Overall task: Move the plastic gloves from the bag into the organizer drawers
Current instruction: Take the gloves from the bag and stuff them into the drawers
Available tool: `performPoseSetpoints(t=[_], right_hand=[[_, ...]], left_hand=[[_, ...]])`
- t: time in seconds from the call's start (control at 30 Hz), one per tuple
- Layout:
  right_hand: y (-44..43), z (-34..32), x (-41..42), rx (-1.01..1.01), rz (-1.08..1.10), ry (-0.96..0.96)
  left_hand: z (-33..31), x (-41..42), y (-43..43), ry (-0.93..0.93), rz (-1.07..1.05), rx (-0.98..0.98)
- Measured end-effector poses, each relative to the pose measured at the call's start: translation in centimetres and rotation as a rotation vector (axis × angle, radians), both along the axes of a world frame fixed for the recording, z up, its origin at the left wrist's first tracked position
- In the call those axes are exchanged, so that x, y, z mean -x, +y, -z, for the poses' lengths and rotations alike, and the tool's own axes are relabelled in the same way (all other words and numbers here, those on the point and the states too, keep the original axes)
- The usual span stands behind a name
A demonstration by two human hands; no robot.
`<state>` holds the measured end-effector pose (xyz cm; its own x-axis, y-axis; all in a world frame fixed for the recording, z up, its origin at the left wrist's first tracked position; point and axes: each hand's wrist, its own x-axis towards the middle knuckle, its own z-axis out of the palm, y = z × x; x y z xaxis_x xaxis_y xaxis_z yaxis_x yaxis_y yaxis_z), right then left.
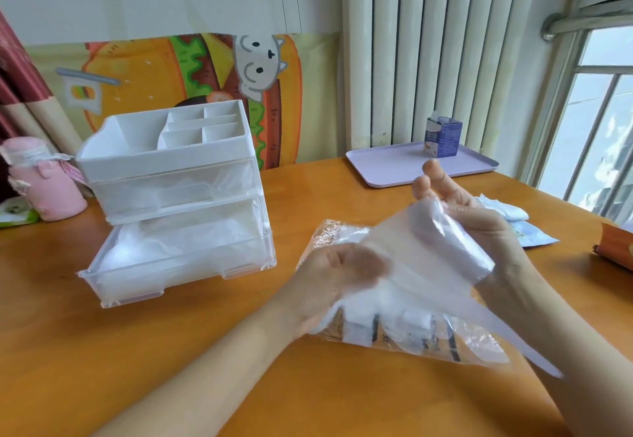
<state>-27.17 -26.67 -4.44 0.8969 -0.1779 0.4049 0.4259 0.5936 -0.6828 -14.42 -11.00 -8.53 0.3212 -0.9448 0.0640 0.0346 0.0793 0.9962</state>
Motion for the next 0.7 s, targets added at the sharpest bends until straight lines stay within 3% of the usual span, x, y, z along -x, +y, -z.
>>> performPoseSetpoints(t=[0.13, 0.37, 0.5, 0.6, 0.7], right_hand=[[-1.4, 0.2, 0.8, 0.161, 0.38, 0.08], [0.9, 0.3, -0.5, 0.329, 0.264, 0.336], [2.4, 0.5, -2.5, 0.553, 0.095, 0.433], [4.4, -0.7, -4.7, 0.732, 0.168, 0.478], [5.8, -2.2, -7.4, 0.751, 0.34, 0.485]], left_hand=[[-3.7, -2.6, 1.5, 0.006, -0.077, 0.119], [-8.8, -5.3, 5.1, -0.44, -0.382, 0.068], [-10.1, -7.5, 7.1, -0.55, -0.47, 0.019], [-10.6, -9.7, 8.7, -0.631, -0.55, -0.058], [-10.6, -12.1, 10.6, -0.683, -0.702, -0.155]])
